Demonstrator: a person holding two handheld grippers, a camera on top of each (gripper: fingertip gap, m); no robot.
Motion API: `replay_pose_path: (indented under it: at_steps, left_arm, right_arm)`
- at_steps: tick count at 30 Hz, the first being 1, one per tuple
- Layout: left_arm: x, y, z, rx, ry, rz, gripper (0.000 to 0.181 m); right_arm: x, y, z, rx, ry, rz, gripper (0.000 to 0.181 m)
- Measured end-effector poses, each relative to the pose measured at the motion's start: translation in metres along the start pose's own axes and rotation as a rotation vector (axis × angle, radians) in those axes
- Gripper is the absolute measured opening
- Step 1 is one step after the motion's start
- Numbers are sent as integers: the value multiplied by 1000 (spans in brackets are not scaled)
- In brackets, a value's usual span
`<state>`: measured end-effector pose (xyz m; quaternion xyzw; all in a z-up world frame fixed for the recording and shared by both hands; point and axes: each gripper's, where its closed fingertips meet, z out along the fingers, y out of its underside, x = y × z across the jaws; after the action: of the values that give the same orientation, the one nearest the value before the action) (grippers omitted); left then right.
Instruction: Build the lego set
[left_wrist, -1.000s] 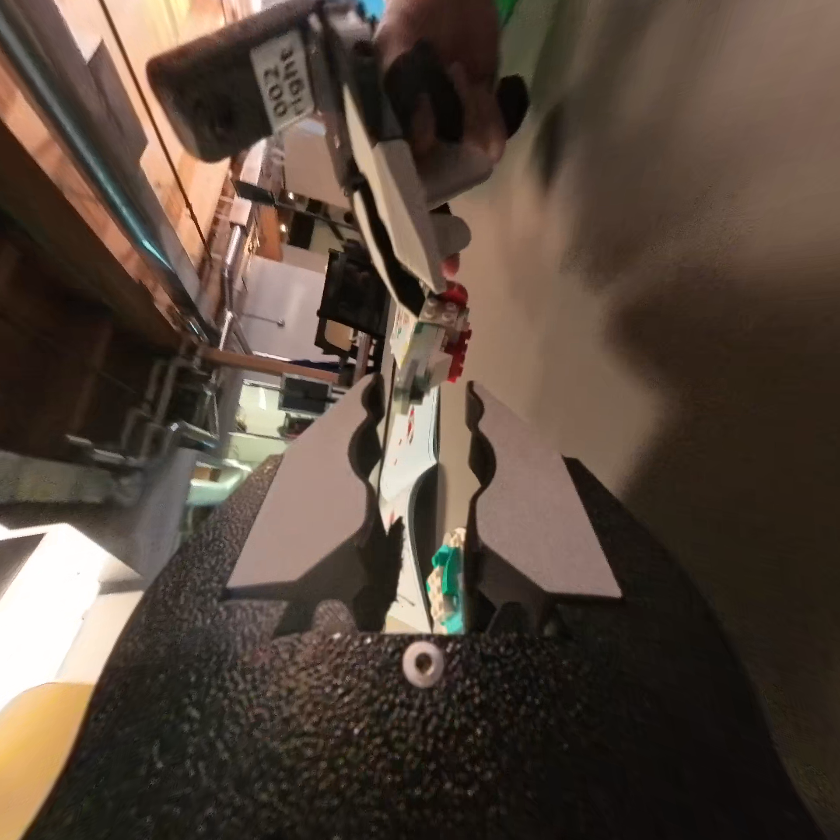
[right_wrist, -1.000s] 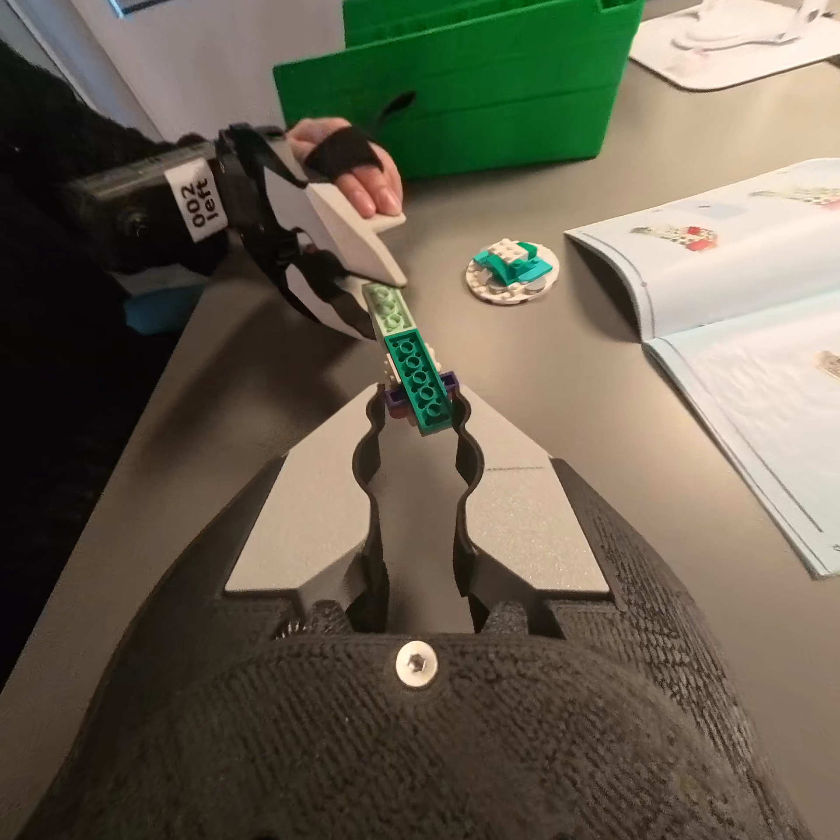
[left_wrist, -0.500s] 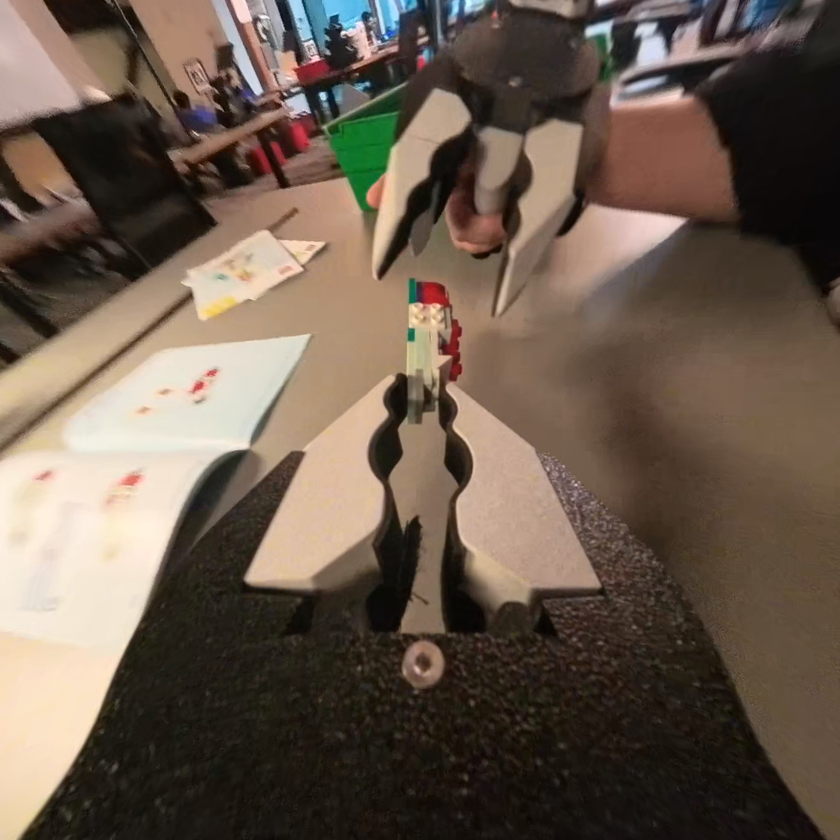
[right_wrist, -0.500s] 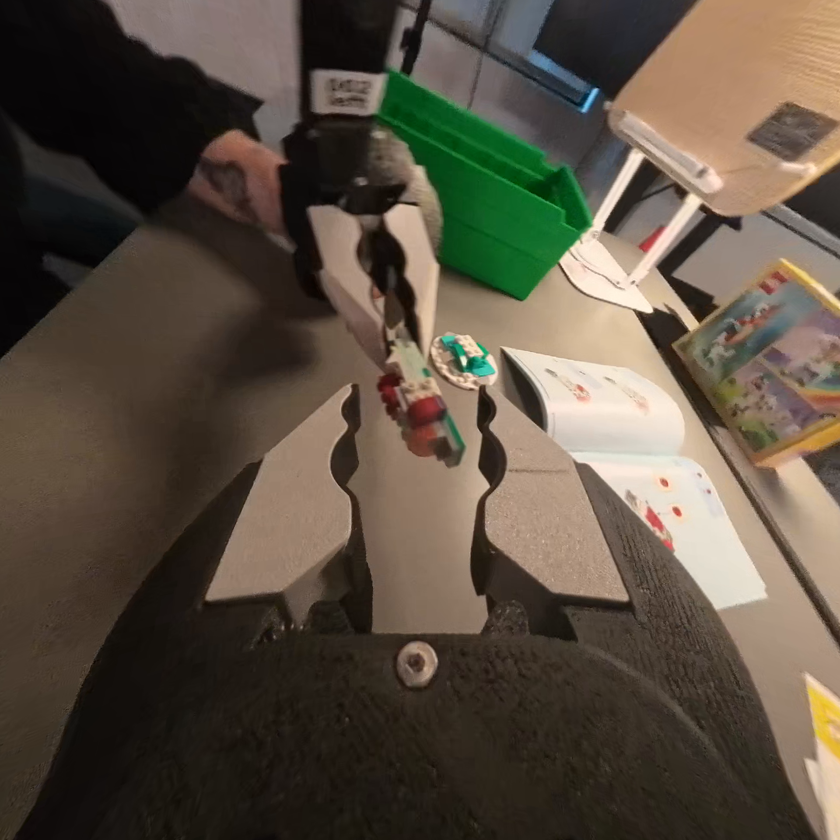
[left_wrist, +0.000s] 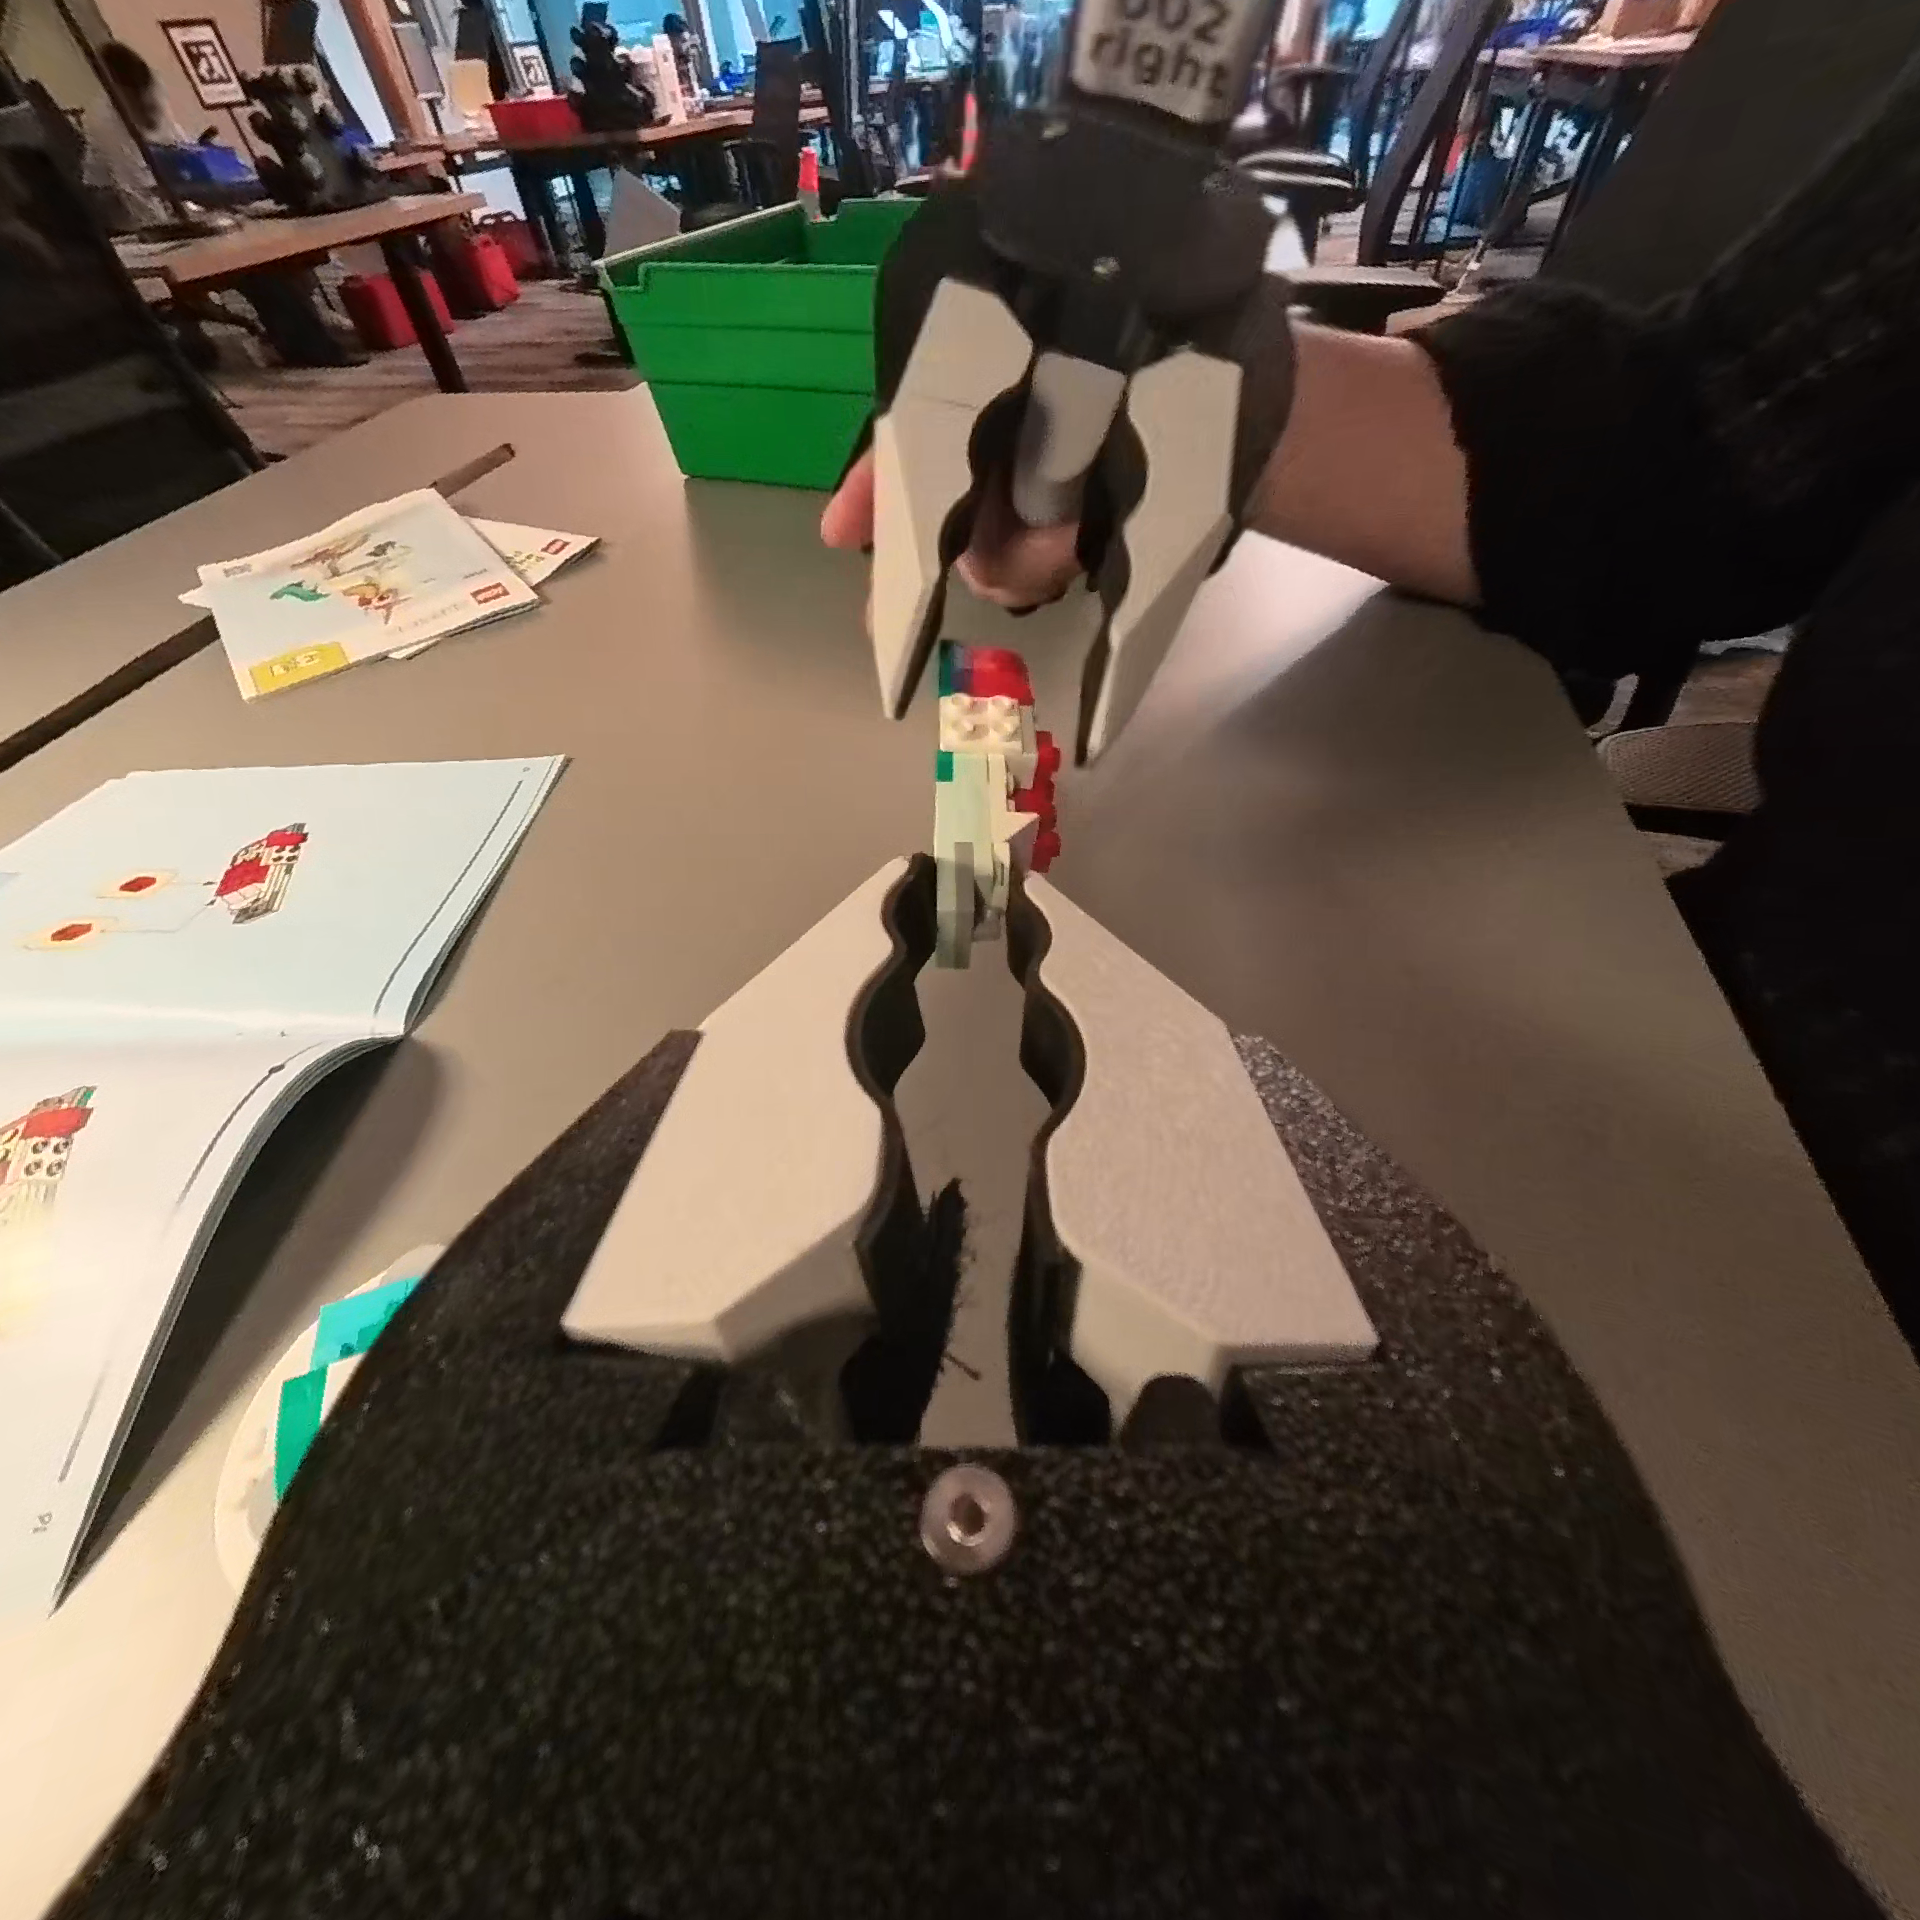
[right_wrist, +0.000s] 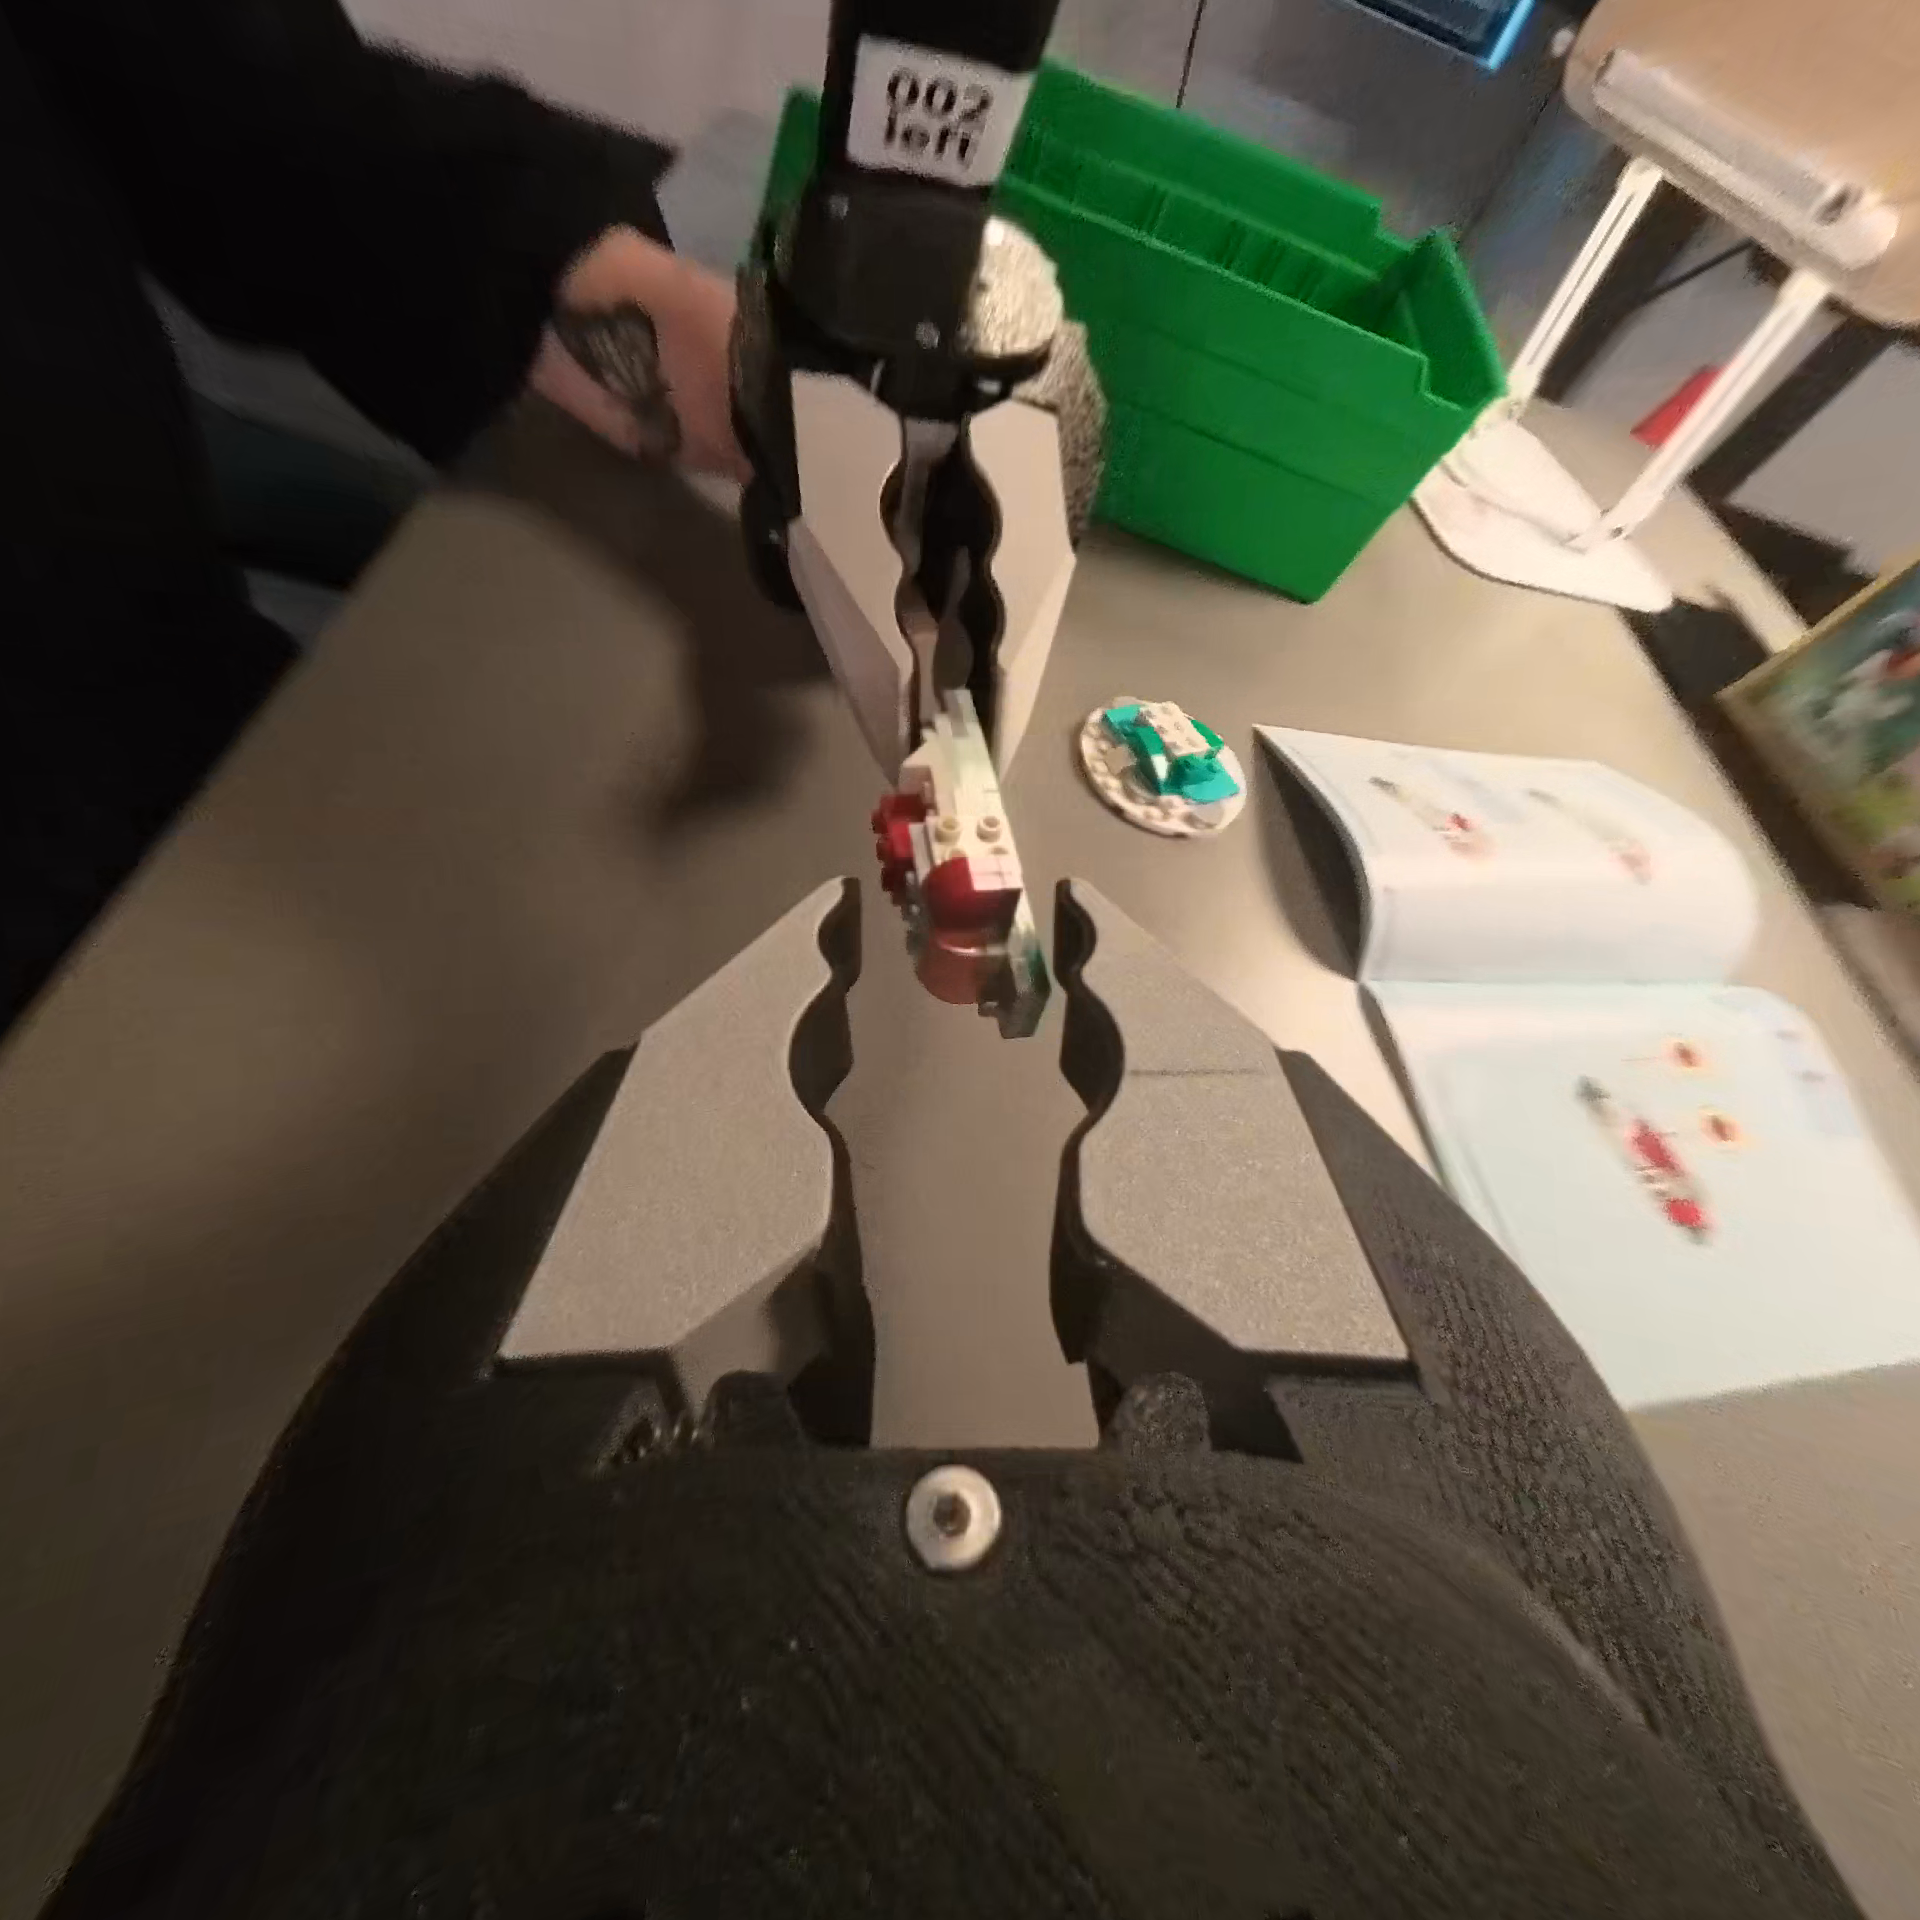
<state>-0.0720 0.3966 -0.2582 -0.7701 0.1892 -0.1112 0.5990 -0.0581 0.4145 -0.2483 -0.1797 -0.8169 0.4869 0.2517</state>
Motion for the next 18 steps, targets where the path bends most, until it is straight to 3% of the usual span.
replay_pose_path:
  at_steps: [4,14,18]
  left_arm:
    - [3,-2,-2,21,32,-8,11]
    - [-5,-12,-8,100,-1,-48,15]
    - [-26,-19,-16,159,-145,-16,42]
  right_arm:
    - [-1,-4,-2,92,-74,142,23]
    - [12,-22,-5,250,-149,403,19]
    - [19,-3,-16,95,-166,366,17]
